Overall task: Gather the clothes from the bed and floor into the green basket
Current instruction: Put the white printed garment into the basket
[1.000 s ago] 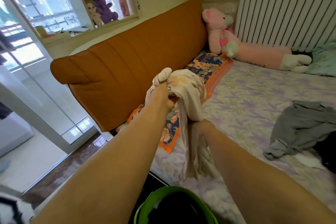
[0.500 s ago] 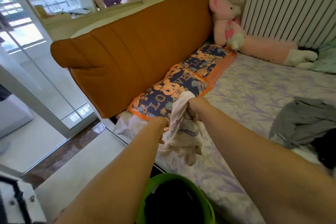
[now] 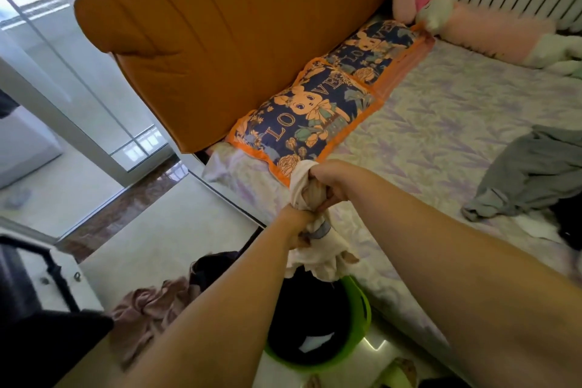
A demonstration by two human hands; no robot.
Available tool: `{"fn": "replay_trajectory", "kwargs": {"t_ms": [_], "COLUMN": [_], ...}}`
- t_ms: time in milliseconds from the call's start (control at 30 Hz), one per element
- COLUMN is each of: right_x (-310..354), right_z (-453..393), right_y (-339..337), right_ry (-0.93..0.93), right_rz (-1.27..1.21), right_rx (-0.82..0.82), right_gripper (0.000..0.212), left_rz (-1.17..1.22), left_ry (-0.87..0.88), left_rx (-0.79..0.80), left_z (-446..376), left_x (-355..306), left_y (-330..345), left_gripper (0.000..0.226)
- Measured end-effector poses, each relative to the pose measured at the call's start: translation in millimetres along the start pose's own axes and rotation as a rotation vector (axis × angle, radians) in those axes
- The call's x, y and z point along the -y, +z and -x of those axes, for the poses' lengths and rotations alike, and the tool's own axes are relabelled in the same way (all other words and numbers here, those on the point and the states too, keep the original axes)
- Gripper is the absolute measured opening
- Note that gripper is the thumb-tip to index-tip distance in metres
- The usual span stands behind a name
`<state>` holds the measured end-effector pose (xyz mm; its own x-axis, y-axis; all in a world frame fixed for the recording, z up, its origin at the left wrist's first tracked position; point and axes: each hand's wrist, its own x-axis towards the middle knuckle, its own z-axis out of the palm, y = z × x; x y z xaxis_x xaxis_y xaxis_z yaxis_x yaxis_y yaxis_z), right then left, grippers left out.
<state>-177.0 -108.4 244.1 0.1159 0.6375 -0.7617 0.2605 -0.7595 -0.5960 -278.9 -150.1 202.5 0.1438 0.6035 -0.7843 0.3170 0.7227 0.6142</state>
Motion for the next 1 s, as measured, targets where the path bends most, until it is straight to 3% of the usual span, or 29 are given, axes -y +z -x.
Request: {"fn": "replay_trajectory", "kwargs": {"t_ms": [200, 267, 333, 500, 567, 667, 767, 1000], "right_x": [-33.1, -45.5, -60.3, -110.4, -135.3, -159.7, -160.7, -154.0], "right_z": [-13.3, -21.5, -32.1, -41.8, -41.8, -47.2, -45.3, -38.7], "right_y": [39.4, 52.8, 62.4, 59.3, 52.3, 43.9, 38.8, 20.3], "right_ry": [0.020, 0.024, 0.042, 0.152, 0.219, 0.258, 0.241, 0.152], "right_rz": [-0.102, -0.148, -0.165, 0.119, 0.209, 0.141, 0.037, -0.109], "right_rx": [0.125, 0.160, 0.195, 0.110, 0.092, 0.049, 0.049, 0.070], "right_gripper": [0.032, 0.032, 0.033, 0.039, 0.044, 0.044, 0.042, 0.037], "left_rz": [0.129, 0.130, 0.108, -0.159, -0.173, -0.184, -0.224, -0.289], "left_ry": [-0.057, -0.047, -0.032, -0.005, -0.024, -0.032, -0.013, 0.026], "left_rx": [-0.006, -0.045, -0.109, -0.202, -0.183, -0.172, -0.128, -0.041], "left_z": [-30.1, -41.5, -44.9, -39.3, -39.4, -37.4, -35.7, -35.1], "left_x": [57.3, 79.5, 98.3, 125.5, 128.7, 126.3, 121.7, 91.2], "left_y": [-24.0, -32.4, -37.0, -39.7, -38.6, -30.2, -15.0, 33.0], "left_gripper": [0.032, 0.047, 0.048, 0.040, 0.036, 0.018, 0.040, 0.061]}}
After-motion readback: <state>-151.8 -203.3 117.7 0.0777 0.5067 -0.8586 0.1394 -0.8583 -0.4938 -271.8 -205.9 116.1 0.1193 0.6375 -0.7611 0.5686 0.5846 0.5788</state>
